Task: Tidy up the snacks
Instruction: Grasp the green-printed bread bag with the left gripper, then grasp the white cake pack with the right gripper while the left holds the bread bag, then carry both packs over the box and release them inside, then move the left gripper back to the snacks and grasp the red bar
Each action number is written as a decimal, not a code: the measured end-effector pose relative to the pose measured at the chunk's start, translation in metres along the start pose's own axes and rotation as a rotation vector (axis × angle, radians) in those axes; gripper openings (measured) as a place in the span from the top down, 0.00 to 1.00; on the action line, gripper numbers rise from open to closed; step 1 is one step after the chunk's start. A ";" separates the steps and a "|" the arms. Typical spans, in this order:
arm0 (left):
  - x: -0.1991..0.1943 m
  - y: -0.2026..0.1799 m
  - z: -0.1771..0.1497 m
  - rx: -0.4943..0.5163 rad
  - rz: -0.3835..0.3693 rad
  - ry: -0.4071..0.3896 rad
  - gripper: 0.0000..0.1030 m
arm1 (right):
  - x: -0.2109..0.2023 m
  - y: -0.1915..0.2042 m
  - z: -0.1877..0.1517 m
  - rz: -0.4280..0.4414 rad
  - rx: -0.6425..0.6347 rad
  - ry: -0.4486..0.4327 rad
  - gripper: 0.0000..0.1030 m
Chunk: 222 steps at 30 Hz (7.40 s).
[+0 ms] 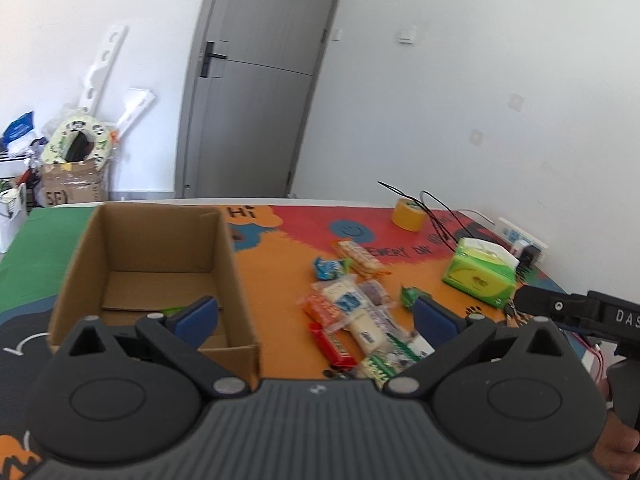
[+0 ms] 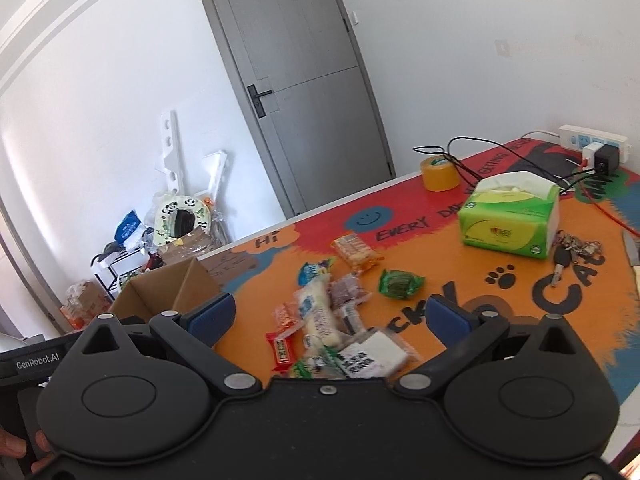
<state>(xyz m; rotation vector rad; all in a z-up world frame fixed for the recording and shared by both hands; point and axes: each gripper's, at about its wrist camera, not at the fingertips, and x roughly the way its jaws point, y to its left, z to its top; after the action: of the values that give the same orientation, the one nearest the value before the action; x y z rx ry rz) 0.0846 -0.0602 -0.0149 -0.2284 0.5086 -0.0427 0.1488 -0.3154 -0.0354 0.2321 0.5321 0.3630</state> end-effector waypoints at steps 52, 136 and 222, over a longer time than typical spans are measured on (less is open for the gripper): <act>0.156 -0.056 -0.062 0.126 -0.026 0.297 0.20 | 0.080 -0.075 -0.048 -0.036 0.100 0.215 0.14; -0.003 0.027 0.017 -0.044 0.066 -0.129 0.56 | 0.064 0.071 0.005 0.117 -0.133 0.009 0.38; 0.018 0.002 0.010 -0.039 0.039 -0.031 0.04 | 0.040 0.008 0.002 -0.031 -0.022 0.040 0.00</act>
<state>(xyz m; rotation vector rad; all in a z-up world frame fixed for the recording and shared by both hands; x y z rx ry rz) 0.1053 -0.0575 -0.0157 -0.2563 0.4831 0.0090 0.1791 -0.2922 -0.0491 0.1955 0.5702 0.3437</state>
